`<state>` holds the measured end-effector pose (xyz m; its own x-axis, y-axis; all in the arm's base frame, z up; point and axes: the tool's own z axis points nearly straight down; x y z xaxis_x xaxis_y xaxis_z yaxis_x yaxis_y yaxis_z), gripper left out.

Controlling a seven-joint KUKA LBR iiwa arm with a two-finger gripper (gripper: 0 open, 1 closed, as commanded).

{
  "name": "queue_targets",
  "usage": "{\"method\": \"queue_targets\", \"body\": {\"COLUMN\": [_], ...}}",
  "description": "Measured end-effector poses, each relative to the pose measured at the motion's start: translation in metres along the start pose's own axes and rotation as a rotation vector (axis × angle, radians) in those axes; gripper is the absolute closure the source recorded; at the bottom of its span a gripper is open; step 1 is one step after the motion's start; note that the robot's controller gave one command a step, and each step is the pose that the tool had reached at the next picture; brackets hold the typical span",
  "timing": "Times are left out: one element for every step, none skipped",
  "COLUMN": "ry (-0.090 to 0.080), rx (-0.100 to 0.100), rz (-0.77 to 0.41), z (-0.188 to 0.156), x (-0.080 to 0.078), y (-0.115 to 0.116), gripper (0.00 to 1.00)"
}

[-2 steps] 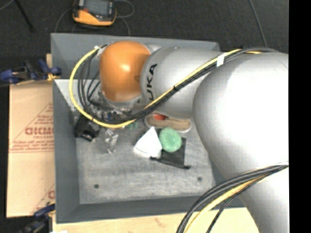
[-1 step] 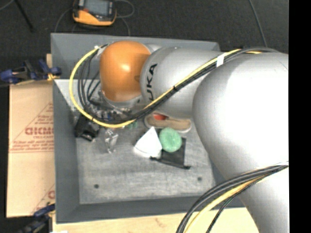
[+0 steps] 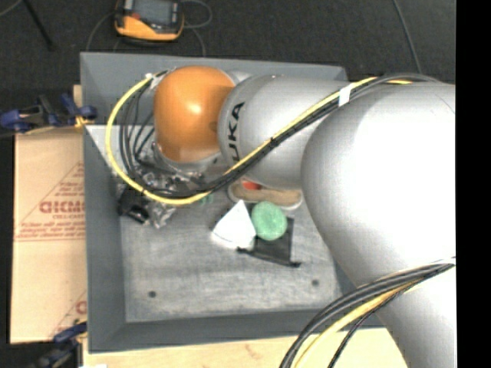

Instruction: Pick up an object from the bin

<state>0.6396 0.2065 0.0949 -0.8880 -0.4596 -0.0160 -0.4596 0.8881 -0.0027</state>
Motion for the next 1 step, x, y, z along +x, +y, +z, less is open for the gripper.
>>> {"method": "queue_targets", "body": {"ry": [0.001], "rx": [-0.001], "rz": [0.001], "z": [0.0003], "x": [0.0002], "y": [0.0001], "gripper": [1.00]}}
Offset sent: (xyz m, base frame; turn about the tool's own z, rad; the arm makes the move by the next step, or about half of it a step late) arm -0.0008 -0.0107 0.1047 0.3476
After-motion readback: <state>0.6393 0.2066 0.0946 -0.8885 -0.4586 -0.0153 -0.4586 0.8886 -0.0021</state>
